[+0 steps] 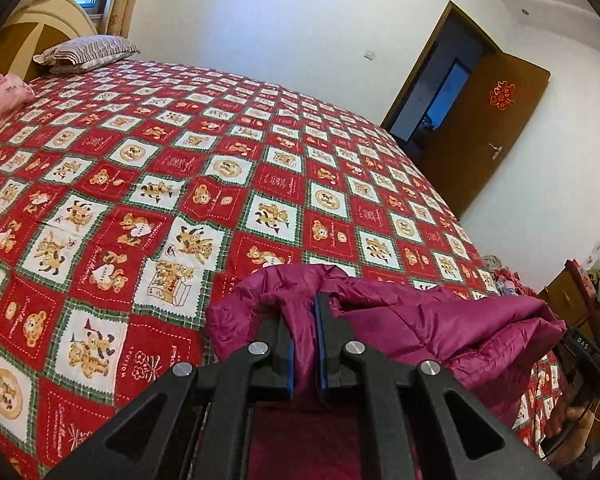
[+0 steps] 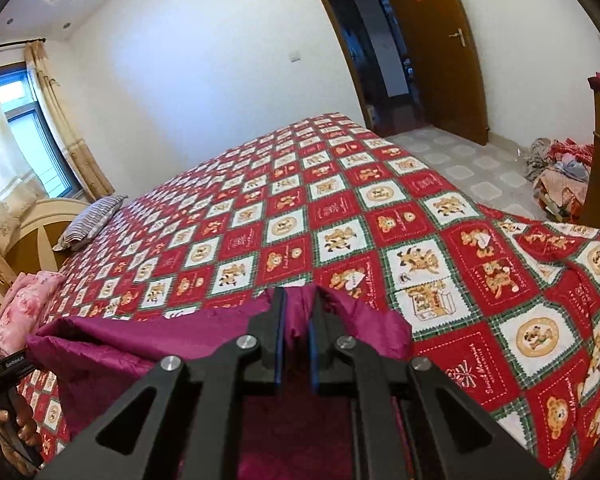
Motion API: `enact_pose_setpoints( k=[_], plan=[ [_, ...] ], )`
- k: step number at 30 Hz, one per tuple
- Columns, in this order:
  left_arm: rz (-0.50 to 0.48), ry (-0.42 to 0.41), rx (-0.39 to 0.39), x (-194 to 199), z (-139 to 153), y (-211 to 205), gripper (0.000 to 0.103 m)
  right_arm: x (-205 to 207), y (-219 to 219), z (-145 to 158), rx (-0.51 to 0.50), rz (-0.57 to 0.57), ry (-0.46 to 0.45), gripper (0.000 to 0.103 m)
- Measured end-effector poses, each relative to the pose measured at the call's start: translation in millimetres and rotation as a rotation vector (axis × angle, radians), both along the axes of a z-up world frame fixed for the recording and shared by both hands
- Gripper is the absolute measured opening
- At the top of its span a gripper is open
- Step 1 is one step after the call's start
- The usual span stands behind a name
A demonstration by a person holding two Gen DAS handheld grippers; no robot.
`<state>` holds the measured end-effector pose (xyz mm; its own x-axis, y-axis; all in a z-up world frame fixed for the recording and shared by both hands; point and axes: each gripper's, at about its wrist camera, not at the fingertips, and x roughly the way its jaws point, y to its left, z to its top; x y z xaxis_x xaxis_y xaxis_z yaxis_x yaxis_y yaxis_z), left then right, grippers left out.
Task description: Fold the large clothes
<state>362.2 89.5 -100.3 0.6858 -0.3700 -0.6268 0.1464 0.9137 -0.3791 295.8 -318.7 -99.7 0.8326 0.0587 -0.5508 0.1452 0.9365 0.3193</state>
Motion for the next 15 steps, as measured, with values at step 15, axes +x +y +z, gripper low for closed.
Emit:
enact_pose_setpoints(
  k=[15],
  plan=[
    [0.109, 0.051, 0.086, 63.8, -26.9, -22.6, 0.008, 68.3, 5.7, -27.3, -0.061, -0.089, 0.047, 0.012]
  ],
)
